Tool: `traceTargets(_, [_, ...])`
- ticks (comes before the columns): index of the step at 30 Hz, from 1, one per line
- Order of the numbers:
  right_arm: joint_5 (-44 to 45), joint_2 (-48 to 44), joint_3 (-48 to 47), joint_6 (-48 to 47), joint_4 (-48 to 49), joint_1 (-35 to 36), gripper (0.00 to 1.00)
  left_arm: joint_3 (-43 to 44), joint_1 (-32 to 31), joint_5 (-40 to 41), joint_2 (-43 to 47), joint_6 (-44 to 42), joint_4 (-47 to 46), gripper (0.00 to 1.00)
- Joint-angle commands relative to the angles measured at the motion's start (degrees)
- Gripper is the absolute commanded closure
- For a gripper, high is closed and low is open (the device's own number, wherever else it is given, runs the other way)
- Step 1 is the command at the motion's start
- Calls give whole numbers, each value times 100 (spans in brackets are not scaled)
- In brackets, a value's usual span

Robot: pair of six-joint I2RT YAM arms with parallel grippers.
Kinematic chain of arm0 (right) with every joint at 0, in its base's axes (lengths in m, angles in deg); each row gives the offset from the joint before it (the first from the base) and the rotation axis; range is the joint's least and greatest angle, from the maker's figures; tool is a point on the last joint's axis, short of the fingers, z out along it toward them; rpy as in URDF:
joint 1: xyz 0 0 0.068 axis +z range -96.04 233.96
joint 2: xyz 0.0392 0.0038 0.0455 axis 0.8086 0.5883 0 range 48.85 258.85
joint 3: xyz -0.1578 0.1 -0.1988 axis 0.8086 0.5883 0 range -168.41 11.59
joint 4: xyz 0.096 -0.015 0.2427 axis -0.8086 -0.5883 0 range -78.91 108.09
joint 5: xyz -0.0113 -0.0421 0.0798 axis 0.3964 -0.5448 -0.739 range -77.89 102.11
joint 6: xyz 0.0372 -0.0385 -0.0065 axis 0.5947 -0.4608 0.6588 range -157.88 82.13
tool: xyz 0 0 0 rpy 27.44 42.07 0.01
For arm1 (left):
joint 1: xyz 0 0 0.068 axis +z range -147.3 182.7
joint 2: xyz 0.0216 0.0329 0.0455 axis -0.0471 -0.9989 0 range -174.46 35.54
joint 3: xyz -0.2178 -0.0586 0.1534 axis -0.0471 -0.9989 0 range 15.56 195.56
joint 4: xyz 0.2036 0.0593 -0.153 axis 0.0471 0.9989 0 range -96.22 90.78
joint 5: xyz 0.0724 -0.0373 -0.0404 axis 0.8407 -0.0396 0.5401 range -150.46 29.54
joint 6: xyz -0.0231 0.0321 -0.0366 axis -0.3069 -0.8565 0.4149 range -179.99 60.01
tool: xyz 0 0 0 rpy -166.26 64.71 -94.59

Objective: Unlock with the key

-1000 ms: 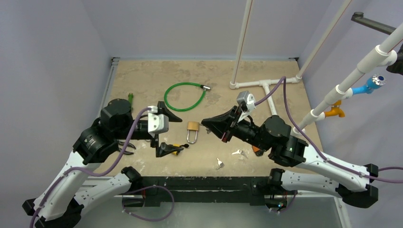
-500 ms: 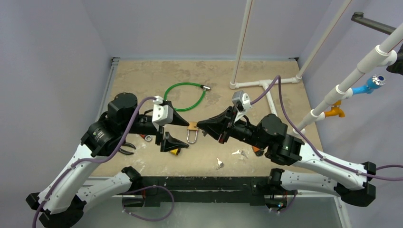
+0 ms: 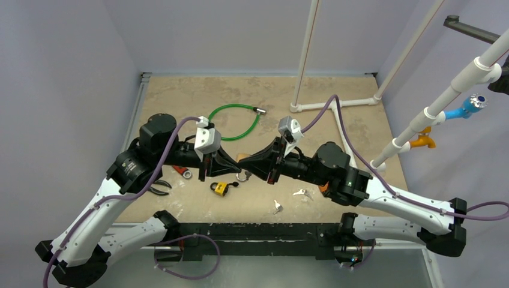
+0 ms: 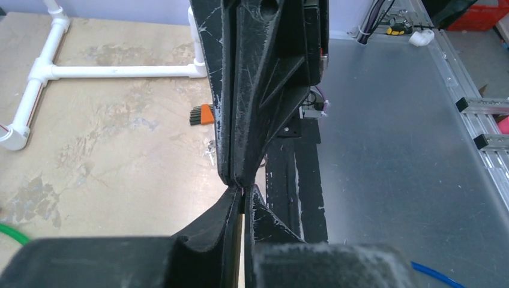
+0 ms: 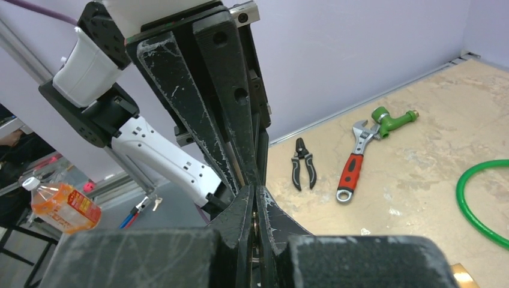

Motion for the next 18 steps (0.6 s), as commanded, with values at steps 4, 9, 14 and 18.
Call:
traceTargets(4, [-39,-63,-229,-76,359,-19,100,195,24,-119,73,-121,-66,100])
traceTargets(9, [-59,-263,-289,-353,-245,-17,84,360,33,-56,35,-400,203,100])
traceTargets(14, [-235,-281,-831,-935,-1343,-27,71,481,33,4,-10,-736,551,100])
traceTargets(18, [-517,-25,-1287,-1224,-1838,-33,71,574,24,55,-44,-932,794,100])
